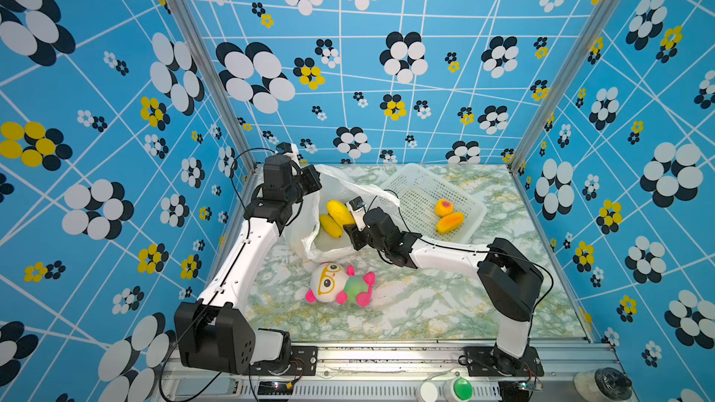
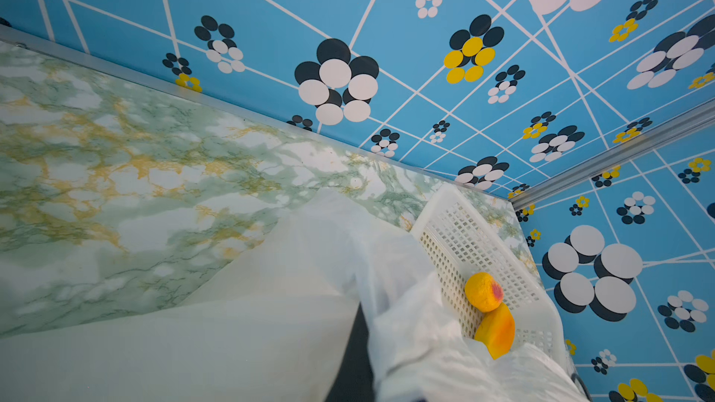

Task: Untie the knot of the plastic bag and take out the fruit
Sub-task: 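Lift the long yellow mango out of the bag toward the white basket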

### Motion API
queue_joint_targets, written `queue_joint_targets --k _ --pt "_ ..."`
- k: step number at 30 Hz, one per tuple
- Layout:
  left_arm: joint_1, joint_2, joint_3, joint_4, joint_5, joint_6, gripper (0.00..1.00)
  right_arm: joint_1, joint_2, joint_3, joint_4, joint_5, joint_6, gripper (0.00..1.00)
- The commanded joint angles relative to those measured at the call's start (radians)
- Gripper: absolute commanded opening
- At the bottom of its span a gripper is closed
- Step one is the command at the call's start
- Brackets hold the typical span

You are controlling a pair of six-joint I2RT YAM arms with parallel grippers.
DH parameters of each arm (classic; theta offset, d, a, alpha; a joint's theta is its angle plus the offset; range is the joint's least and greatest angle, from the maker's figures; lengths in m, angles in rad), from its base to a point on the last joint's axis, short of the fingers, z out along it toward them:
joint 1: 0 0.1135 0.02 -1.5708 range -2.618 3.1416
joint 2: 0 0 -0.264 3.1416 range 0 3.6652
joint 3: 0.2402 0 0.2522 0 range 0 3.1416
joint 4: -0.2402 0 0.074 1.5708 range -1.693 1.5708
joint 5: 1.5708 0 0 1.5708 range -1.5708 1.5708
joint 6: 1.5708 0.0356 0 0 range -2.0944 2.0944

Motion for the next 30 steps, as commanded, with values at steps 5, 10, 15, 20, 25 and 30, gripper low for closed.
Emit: queue_joint_targets --k 5,10,15,20,25,30 --pt "-0.008 -0.052 -0.003 -0.008 -0.024 0.041 0.0 0.003 -0.069 -0.028 0.054 -0.01 0.028 0.34" --pt "-0.015 -0.083 -0.011 -0.012 -0.036 0.052 0.0 0.002 -0.185 -0.059 0.025 0.004 0.011 0.33" --pt "-0.015 -0.082 -0.026 0.013 -0.044 0.037 0.0 0.001 -0.395 -0.216 0.069 0.059 -0.032 0.35" --pt "-0.015 -0.087 -0.03 0.006 -0.057 0.037 0.0 -0.006 -0.607 -0.378 0.114 0.17 -0.103 0.36" --pt "-0.013 -0.119 -0.055 0.017 -0.078 0.035 0.0 -0.07 -0.762 -0.522 0.18 0.339 -0.101 0.34" --pt "-0.013 -0.121 -0.055 0.009 -0.082 0.034 0.0 -0.239 -0.794 -0.598 0.176 0.398 0.117 0.31"
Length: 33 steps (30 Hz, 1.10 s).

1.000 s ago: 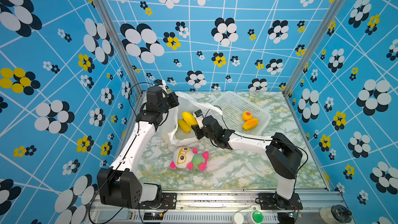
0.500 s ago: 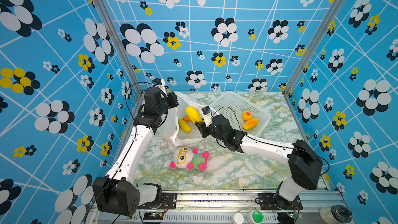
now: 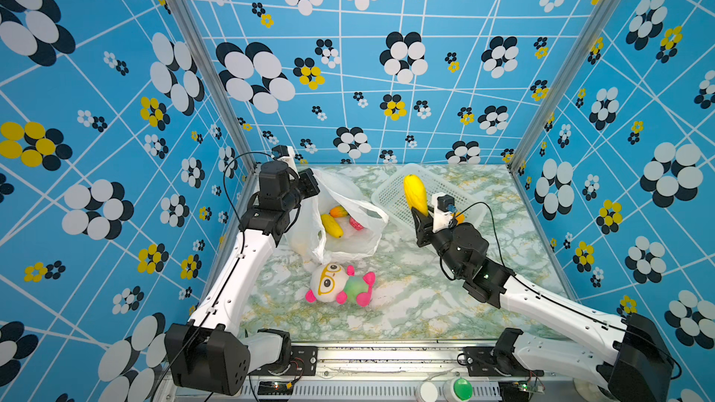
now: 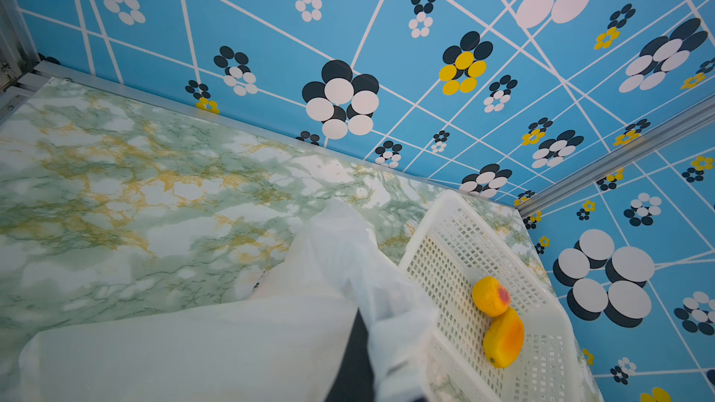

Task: Untie the knot of the plastic bag and take out the fruit
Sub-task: 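Lift the long yellow mango out of the bag toward the white basket, then open the right gripper over the basket to drop the mango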

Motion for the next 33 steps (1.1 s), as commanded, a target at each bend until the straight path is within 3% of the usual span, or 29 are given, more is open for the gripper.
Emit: queue_joint_targets --k 1,7,14,22,33 --pt "-0.006 -0.014 0.007 0.0 -0.022 0.007 0.0 -0.108 0.011 -0.02 0.002 0.084 0.184 0.31" --pt "-0.006 -0.036 -0.012 0.013 -0.016 0.005 0.0 -0.266 0.199 0.133 -0.263 -0.014 0.359 0.28" --pt "-0.005 -0.045 -0.009 -0.001 -0.025 0.01 0.0 -0.364 0.476 0.302 -0.388 -0.216 0.399 0.27" --pt "-0.006 -0.053 -0.012 -0.001 -0.031 0.011 0.0 -0.385 0.69 0.438 -0.44 -0.347 0.39 0.35" --pt "-0.006 -0.052 -0.01 -0.003 -0.036 0.012 0.0 -0.394 0.846 0.542 -0.5 -0.386 0.391 0.39"
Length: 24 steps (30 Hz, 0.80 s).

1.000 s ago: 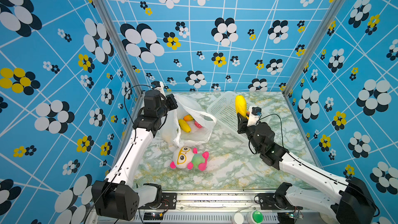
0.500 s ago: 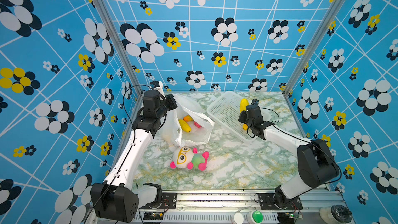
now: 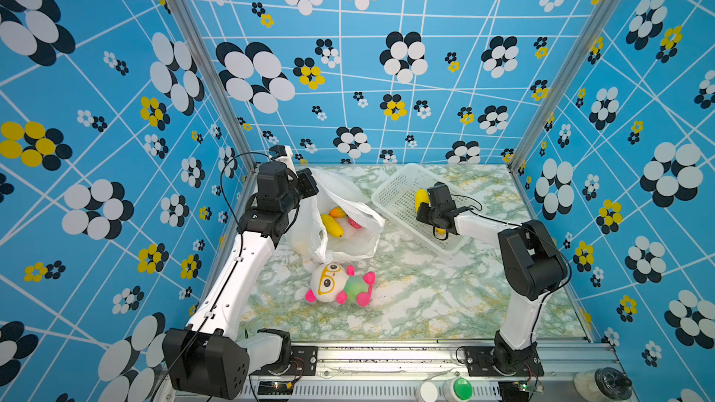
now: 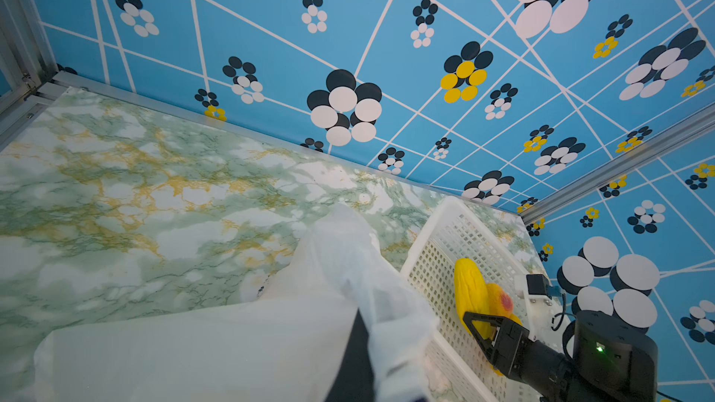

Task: Untie the knot of the plastic bag and take out the fruit
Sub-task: 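Open the right gripper over the basket to drop the mango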

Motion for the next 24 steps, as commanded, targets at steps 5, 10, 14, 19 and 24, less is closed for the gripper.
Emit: queue_joint_targets --k 5,10,14,19,24 --pt "-0.006 -0.033 -0.007 -0.005 -0.014 0.012 0.0 -0.012 0.027 0.034 -0.043 -0.047 0.009 0.59" --pt "-0.006 -0.038 -0.01 -0.003 -0.014 0.012 0.0 -0.011 -0.034 -0.002 -0.023 -0.049 0.003 0.79" --pt "-0.006 -0.038 -0.011 -0.003 -0.015 0.011 0.0 -0.011 -0.124 -0.059 0.009 -0.04 -0.003 0.85" --pt "-0.006 -0.039 -0.01 -0.003 -0.011 0.01 0.0 -0.007 -0.273 -0.149 0.07 -0.069 -0.007 0.91" --pt "-0.006 -0.039 -0.01 -0.003 -0.012 0.011 0.0 0.047 -0.465 -0.245 0.14 -0.03 -0.053 0.93"
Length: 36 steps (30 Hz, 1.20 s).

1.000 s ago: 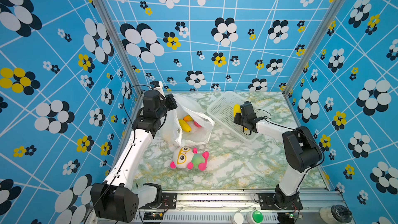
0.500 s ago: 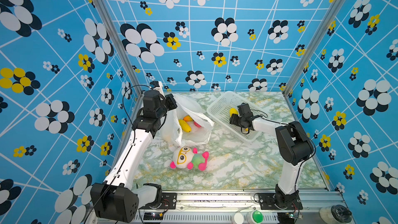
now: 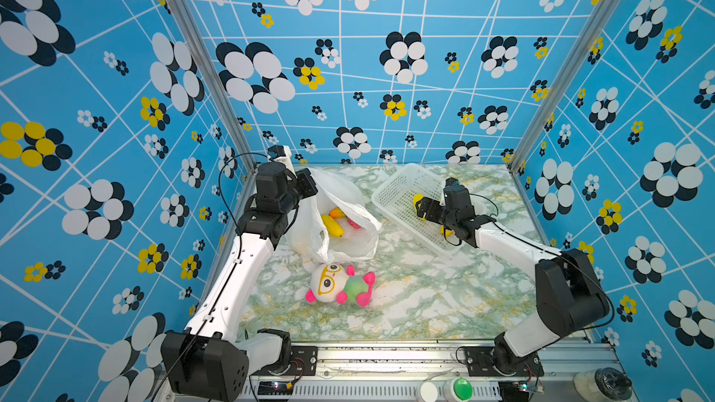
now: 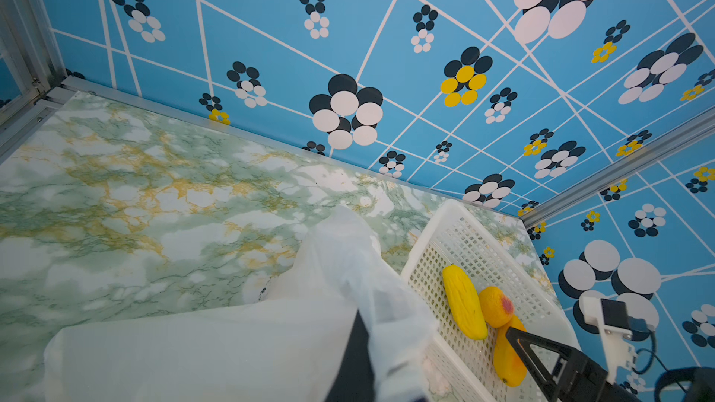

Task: Untie the knot of the plastic bag and take out the fruit
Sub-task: 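Open the right gripper over the basket to drop the mango, then move the right gripper back into the bag above the remaining fruit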

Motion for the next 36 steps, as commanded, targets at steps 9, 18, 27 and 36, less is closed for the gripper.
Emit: queue_joint_targets --k 9,18,27,36 --pt "-0.007 -0.029 -0.01 0.0 -0.003 0.01 0.0 0.343 -0.203 -0.07 0.191 0.106 -0.302 0.86" --pt "-0.007 -0.03 -0.011 0.002 -0.001 0.01 0.0 0.549 -0.048 0.032 0.211 0.07 -0.474 0.74" --pt "-0.007 -0.038 -0.015 -0.001 -0.003 0.011 0.0 0.593 0.028 0.047 0.26 0.102 -0.479 0.56" --pt "-0.007 -0.038 -0.013 -0.002 -0.003 0.009 0.0 0.629 -0.28 -0.167 0.356 0.138 -0.633 0.64"
